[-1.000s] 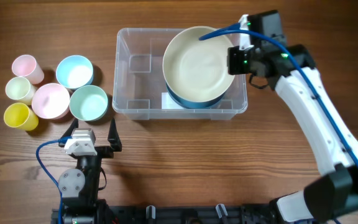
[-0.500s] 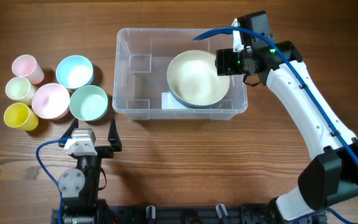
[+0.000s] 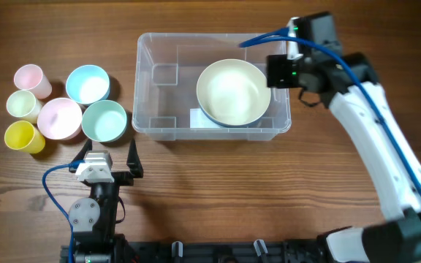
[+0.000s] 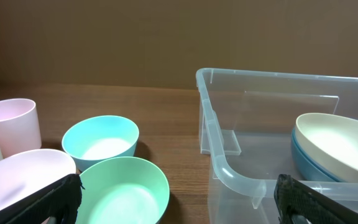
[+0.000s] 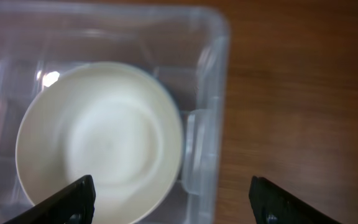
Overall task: Pack container
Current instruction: 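Place the cream bowl onto the teal bowls in the box, then withdraw the right gripper to the right side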
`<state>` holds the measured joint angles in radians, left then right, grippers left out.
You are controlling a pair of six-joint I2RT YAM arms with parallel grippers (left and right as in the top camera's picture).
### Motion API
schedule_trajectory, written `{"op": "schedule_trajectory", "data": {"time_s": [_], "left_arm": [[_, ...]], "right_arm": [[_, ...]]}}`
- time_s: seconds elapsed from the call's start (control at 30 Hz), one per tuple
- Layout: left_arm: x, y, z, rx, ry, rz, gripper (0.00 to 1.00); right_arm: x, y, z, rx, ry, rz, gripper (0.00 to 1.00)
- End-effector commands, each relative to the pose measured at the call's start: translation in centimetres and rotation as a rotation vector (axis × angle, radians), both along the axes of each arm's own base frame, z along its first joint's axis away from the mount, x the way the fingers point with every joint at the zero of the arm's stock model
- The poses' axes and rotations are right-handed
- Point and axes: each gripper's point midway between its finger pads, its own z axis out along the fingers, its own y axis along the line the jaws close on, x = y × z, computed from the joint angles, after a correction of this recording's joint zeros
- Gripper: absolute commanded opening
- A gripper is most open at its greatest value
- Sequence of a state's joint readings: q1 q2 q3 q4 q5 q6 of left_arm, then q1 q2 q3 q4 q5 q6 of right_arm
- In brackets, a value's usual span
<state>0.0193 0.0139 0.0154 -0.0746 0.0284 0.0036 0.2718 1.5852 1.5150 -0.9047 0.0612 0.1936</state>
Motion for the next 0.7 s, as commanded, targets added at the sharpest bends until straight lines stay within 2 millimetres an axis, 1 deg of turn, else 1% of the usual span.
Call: {"op": "schedule_trajectory", "data": {"time_s": [0.0, 0.1, 0.13, 0.17, 0.23, 0.33, 0.43, 0.67], "left_arm": [[0.0, -0.3, -0.4, 0.018, 0.004, -0.015, 1.0], [0.0, -0.3, -0.4, 0.018, 0.004, -0.015, 1.0], [0.0, -0.3, -0.4, 0.018, 0.004, -0.015, 1.0], [0.0, -0.3, -0.4, 0.018, 0.004, -0.015, 1.0], [0.0, -0.3, -0.4, 0.018, 0.004, -0.015, 1.0], [0.0, -0.3, -0.4, 0.018, 0.004, -0.015, 1.0], [0.0, -0.3, -0.4, 0.018, 0.004, -0.015, 1.0], [0.0, -0.3, -0.4, 0.018, 0.004, -0.015, 1.0]], "right_arm": [[-1.5, -6.4, 5.9, -0.038, -0.137, -0.25, 0.81], [-3.8, -10.3, 7.3, -0.035, -0.139, -0.37, 0.81], [-4.8, -12.1, 7.7, -0.023, -0.136, -0.436, 0.82], [-5.6, -13.4, 7.9, -0.014, -0.134, -0.488, 0.89], [-6.7, -15.3, 8.2, -0.01, -0.131, -0.552, 0.99], [-8.1, -17.4, 8.3, -0.023, -0.117, -0.619, 0.99], [-8.6, -18.0, 7.9, -0.028, -0.092, -0.639, 1.0], [-8.4, -18.1, 7.5, -0.03, -0.081, -0.639, 1.0]]}}
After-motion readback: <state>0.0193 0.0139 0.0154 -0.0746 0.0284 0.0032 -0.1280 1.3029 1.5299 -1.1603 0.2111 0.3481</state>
